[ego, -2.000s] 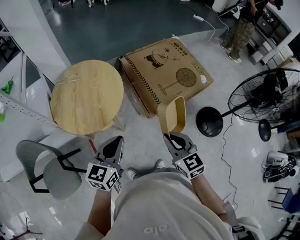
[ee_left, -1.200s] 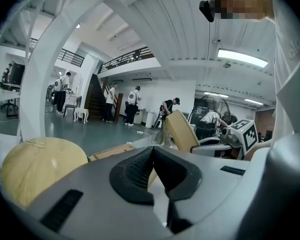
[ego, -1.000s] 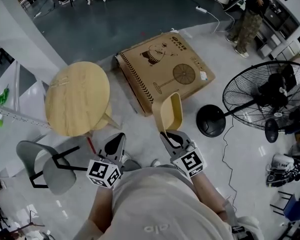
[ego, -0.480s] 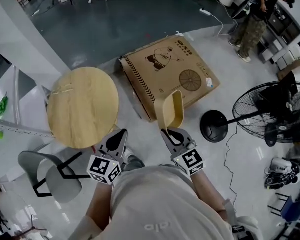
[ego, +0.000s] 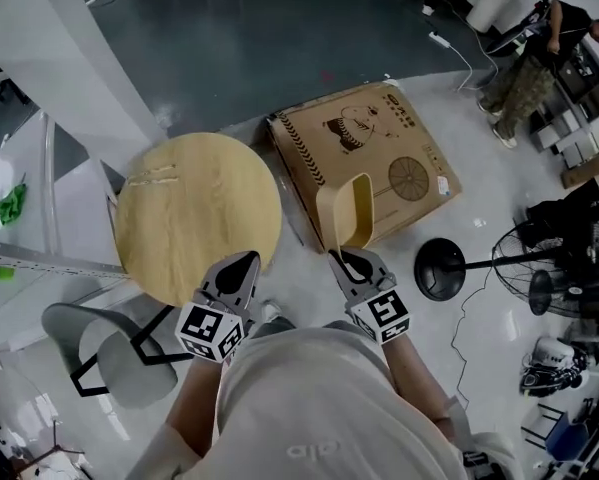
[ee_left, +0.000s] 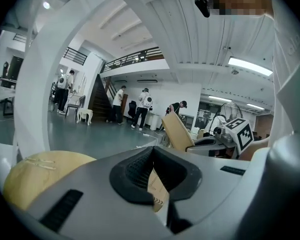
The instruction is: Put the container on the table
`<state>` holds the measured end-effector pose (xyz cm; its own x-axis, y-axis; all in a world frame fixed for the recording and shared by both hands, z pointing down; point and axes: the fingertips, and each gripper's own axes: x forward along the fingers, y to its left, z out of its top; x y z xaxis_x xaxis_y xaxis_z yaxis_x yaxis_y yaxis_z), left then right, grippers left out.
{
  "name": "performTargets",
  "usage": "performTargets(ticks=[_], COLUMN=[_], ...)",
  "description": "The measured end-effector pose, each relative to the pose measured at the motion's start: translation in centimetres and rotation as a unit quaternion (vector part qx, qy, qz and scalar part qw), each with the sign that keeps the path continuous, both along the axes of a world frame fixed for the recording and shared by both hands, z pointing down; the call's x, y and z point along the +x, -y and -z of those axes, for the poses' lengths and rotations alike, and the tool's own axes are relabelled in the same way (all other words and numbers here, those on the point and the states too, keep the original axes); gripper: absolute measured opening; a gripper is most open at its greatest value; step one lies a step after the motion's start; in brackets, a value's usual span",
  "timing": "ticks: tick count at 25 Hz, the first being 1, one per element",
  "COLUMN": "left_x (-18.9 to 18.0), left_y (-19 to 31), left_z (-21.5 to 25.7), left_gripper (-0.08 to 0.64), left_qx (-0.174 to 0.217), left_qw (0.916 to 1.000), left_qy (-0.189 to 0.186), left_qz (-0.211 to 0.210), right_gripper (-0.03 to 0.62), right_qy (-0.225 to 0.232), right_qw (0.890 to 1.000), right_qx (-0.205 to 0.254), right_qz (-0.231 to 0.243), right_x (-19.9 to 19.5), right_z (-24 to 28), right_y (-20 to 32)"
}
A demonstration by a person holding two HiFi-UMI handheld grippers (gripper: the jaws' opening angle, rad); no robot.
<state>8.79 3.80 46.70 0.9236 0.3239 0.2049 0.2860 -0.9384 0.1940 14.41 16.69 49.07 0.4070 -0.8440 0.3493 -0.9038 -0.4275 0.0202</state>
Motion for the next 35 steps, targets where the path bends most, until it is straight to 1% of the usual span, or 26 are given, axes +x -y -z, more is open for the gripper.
performTargets(ticks=[3, 6, 10, 14, 19, 22, 27, 31, 35], left_x=[-0.5, -1.2, -2.1, -3.0, -3.2, -2.9, -2.7, -2.6, -2.9], left_y=[3.3, 6.4, 9.0, 11.1, 13.3, 14.9, 17.8, 19.2, 19.8], left_z=[-0.6, -1.1, -1.7, -2.6, -3.5, -4.1, -5.1, -5.9, -6.3], left_gripper=[0.017, 0.017, 0.017, 0.017, 0.017, 0.017, 0.017, 0.017, 0.017], left_qx=[-0.001, -0.007, -0.015, -0.023, -0.030, -0.034, -0.041, -0.047, -0.048], left_qw=[0.9999, 0.9993, 0.9974, 0.9942, 0.9874, 0.9810, 0.9669, 0.9553, 0.9444], left_qy=[0.005, 0.011, 0.020, 0.032, 0.047, 0.057, 0.077, 0.095, 0.109], left_qz=[0.011, 0.036, 0.068, 0.100, 0.148, 0.182, 0.240, 0.276, 0.306], right_gripper=[0.041, 0.041, 0.041, 0.041, 0.041, 0.041, 0.041, 0.041, 0.041], right_qy=[0.004, 0.011, 0.028, 0.030, 0.045, 0.056, 0.067, 0.059, 0.056], right_qw=[1.000, 0.999, 0.997, 0.991, 0.981, 0.973, 0.956, 0.942, 0.925], right_qx=[-0.012, -0.027, -0.053, -0.085, -0.119, -0.140, -0.175, -0.194, -0.220], right_qz=[0.012, 0.027, 0.057, 0.098, 0.145, 0.172, 0.228, 0.268, 0.303], right_x=[0.2, 0.1, 0.1, 0.5, 2.0, 3.3, 5.2, 6.8, 7.4], right_z=[-0.6, -1.1, -2.6, -4.6, -7.5, -9.3, -12.6, -14.9, -16.8], right_y=[3.2, 5.8, 8.4, 10.9, 13.4, 14.9, 18.1, 20.7, 22.2])
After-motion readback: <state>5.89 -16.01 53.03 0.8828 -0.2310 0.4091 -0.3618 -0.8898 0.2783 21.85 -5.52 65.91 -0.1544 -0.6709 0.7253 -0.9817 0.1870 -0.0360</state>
